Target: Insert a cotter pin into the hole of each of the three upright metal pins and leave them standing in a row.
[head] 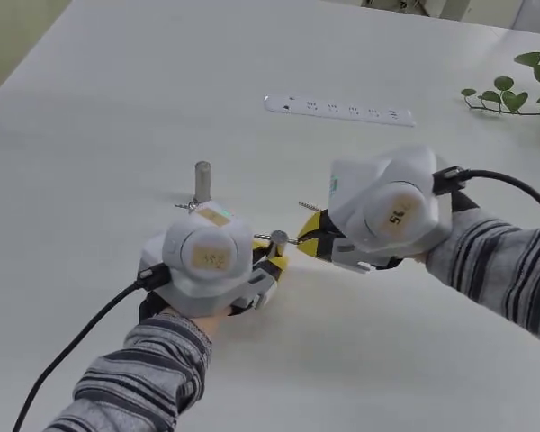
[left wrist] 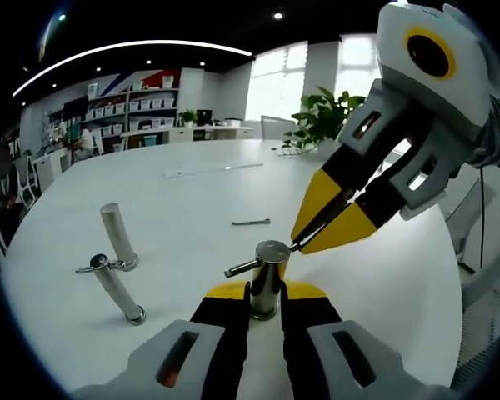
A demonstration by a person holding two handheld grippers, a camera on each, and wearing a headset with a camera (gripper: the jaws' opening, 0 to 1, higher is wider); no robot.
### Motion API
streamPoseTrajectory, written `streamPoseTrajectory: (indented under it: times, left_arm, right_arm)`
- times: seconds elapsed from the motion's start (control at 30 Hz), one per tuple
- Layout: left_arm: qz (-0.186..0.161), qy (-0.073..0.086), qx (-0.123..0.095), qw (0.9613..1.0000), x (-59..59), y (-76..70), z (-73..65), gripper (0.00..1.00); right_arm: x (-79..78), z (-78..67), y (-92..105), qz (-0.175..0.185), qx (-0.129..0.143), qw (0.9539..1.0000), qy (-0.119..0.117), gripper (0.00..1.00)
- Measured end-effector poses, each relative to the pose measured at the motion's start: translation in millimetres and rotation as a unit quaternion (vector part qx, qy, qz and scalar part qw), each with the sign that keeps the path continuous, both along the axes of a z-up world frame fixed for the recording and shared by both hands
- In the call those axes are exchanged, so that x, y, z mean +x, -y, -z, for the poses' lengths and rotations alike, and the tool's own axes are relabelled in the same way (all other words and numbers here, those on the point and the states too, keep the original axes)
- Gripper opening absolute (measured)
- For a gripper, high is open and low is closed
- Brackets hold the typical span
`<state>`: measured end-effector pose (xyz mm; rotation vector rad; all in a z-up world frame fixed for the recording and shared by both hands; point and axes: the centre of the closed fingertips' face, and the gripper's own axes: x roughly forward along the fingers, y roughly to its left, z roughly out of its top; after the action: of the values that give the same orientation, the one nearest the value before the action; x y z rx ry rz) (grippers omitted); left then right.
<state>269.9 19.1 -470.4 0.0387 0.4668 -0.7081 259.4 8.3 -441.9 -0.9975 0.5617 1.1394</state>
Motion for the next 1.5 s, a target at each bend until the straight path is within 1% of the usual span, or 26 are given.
streamPoseTrajectory:
  times: [0.17, 0.23, 0.37, 0.47, 0.53, 0.57, 0.6, 0.67, 0.73, 0.8, 0.87, 0.93, 0.97, 1.03, 1.1, 1.17, 1.2, 1.33, 1.4, 1.5]
  left_arm:
    - [-0.002, -0.001, 0.0, 1.0, 0.0, -0.1, 0.4, 0.1]
    - [-0.002, 0.001, 0.004, 1.0, -0.3, 0.0, 0.6, 0.1]
    - [-0.003, 0.003, 0.008, 1.0, -0.5, 0.1, 1.0, 0.1]
    - [-0.004, 0.002, 0.008, 1.0, -0.5, -0.1, 2.0, 0.1]
    - [-0.006, 0.003, 0.013, 0.9999, -1.1, -0.2, 2.7, 0.1]
    - [-0.004, 0.009, 0.024, 0.9997, -1.9, -0.2, 3.0, 0.1]
    - [-0.003, 0.009, 0.029, 0.9995, -2.7, -0.2, 3.7, 0.1]
    - [-0.002, 0.005, 0.037, 0.9993, -3.7, -1.4, 6.4, 0.1]
    - [0.0, -0.002, 0.039, 0.9992, -5.2, -2.9, 9.3, 0.1]
    - [0.0, -0.007, 0.042, 0.9991, -6.6, -5.1, 10.9, 0.14]
    - [-0.003, -0.01, 0.039, 0.9992, -7.1, -8.2, 8.6, 0.16]
    - [-0.005, -0.013, 0.036, 0.9993, -7.9, -11.4, 5.7, 0.17]
    - [-0.006, -0.013, 0.035, 0.9993, -8.3, -12.8, 4.9, 0.19]
    - [-0.006, -0.018, 0.033, 0.9993, -9.9, -15.9, 3.2, 0.23]
    - [-0.006, -0.018, 0.031, 0.9993, -11.1, -18.0, 0.4, 0.25]
    - [-0.006, -0.018, 0.027, 0.9995, -11.3, -19.7, -3.1, 0.29]
    - [-0.005, -0.021, 0.023, 0.9995, -11.7, -20.7, -5.0, 0.31]
    - [-0.004, -0.02, 0.017, 0.9996, -12.9, -25.8, -13.3, 0.37]
    - [-0.005, -0.021, 0.014, 0.9997, -14.6, -28.7, -17.2, 0.39]
    - [-0.003, -0.018, 0.01, 0.9998, -18.5, -31.8, -20.9, 0.42]
  right_arm:
    - [0.2, -0.4, -2.9, -0.01, -0.006, 0.9999, 0.006, 0.0]
    - [0.2, -0.5, -2.5, -0.015, -0.01, 0.9998, 0.008, 0.0]
    - [0.2, -0.6, -2.5, -0.013, -0.009, 0.9998, 0.008, 0.0]
    - [0.2, -0.5, -2.6, -0.016, -0.012, 0.9997, 0.014, 0.0]
    - [0.8, -0.6, -2.6, -0.011, -0.01, 0.9998, 0.015, 0.0]
    - [1.0, -0.5, -2.6, -0.009, -0.009, 0.9998, 0.015, 0.0]
    - [0.9, -0.3, -2.8, -0.009, -0.009, 0.9998, 0.015, 0.0]
    - [-0.2, 0.5, -3.6, -0.008, -0.006, 0.9999, 0.012, 0.0]
    - [-2.0, 1.8, -3.7, -0.007, -0.005, 0.9999, 0.005, 0.01]
    - [-2.4, 1.8, -4.3, -0.006, -0.002, 1.0, 0.004, 0.02]
    - [-3.0, 1.7, -5.1, -0.001, 0.005, 1.0, 0.0, 0.03]
    - [-2.7, 0.8, -7.8, 0.014, 0.025, 0.9995, -0.012, 0.05]
    - [-3.0, -0.1, -10.4, 0.023, 0.04, 0.9987, -0.022, 0.06]
    - [-2.7, 0.1, -13.1, 0.044, 0.062, 0.9961, -0.045, 0.08]
    - [-1.3, 0.6, -15.2, 0.058, 0.077, 0.9936, -0.059, 0.11]
    - [0.5, 1.9, -18.2, 0.076, 0.093, 0.9902, -0.072, 0.11]
    - [1.2, 3.8, -19.6, 0.086, 0.1, 0.988, -0.081, 0.11]
    - [4.0, 8.6, -21.9, 0.104, 0.111, 0.9838, -0.095, 0.11]
    - [5.0, 9.9, -23.7, 0.114, 0.123, 0.9802, -0.104, 0.11]
    - [6.7, 10.2, -25.2, 0.117, 0.132, 0.9782, -0.109, 0.11]
